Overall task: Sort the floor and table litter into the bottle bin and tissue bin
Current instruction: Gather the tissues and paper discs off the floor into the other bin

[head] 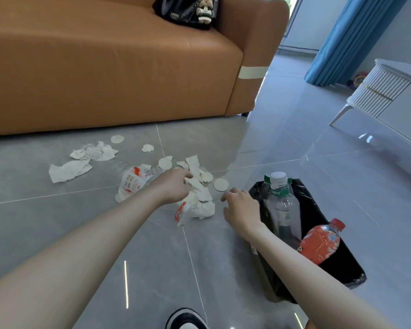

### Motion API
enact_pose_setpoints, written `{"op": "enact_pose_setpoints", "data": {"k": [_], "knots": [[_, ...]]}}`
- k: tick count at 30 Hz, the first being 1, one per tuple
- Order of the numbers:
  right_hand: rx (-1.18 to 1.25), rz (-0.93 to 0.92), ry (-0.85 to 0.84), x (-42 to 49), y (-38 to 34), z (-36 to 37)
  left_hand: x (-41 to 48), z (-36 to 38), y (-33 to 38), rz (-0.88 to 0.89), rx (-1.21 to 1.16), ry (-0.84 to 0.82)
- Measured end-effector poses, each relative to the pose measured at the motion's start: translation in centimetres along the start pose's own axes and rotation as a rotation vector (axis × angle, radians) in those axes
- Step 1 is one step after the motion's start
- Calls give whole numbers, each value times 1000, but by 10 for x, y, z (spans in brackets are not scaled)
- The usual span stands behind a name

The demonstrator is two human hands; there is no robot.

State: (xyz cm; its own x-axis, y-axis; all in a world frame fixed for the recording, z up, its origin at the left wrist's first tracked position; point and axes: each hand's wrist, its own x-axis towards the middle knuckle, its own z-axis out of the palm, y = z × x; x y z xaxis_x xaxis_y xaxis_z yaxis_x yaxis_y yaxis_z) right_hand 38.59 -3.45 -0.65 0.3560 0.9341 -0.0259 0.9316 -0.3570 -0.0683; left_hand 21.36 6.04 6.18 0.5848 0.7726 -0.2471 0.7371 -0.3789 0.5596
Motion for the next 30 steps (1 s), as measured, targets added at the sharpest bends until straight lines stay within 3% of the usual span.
{"op": "enact_pose_setpoints", "data": {"k": [6,11,16,22,30], "knots": [[155,16,-256,34,-29,51,17,9,-48,-3,90,15],[202,44,-403,59,-39,101,37,26,-81,101,497,2],[234,93,-508,70,-45,138,58,60,-95,144,642,-47],[152,-51,-267,46,-33,157,71,87,-98,126,743,-179],[173,-78,-212,36,-22,161,83,95,-100,182,885,-179]]}}
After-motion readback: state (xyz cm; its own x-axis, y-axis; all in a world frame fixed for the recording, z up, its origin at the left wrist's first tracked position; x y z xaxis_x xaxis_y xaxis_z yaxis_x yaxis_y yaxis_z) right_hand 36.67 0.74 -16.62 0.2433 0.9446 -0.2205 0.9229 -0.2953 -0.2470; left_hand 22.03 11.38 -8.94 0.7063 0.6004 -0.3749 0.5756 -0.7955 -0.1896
